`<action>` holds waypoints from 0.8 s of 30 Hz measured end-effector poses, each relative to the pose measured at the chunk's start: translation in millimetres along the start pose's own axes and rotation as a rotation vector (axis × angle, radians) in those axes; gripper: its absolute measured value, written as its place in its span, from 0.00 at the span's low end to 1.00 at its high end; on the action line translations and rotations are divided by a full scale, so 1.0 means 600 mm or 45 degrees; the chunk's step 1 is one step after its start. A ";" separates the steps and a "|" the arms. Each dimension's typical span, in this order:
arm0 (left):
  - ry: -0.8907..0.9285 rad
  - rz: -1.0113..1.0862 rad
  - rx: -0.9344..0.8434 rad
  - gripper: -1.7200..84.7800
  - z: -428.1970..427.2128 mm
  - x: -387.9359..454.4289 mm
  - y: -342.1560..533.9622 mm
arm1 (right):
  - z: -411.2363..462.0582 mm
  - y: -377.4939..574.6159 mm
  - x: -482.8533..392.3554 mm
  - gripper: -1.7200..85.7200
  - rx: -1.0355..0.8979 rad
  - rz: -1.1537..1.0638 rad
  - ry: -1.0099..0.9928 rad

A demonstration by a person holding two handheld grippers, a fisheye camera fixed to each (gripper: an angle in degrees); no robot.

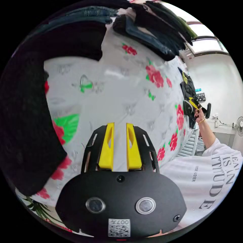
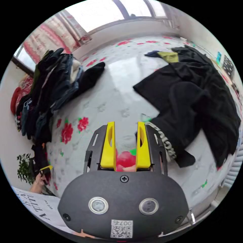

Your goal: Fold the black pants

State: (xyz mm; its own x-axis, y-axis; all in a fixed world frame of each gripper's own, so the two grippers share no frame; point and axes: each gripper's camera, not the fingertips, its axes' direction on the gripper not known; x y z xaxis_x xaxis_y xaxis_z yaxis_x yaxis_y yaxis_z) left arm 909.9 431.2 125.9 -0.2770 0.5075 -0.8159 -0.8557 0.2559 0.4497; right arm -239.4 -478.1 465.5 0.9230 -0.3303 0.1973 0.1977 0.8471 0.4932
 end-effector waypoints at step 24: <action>0.159 0.355 0.017 0.09 0.053 0.212 0.174 | 0.130 0.359 -0.526 0.03 -0.655 -0.779 -0.905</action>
State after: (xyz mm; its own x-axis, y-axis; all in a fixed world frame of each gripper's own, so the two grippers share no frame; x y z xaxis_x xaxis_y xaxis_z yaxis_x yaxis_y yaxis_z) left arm 799.1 548.6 80.5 -0.5528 0.4546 -0.6984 -0.7334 0.1325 0.6667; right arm -513.7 -223.9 575.8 0.2481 -0.7848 0.5680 0.8307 0.4740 0.2920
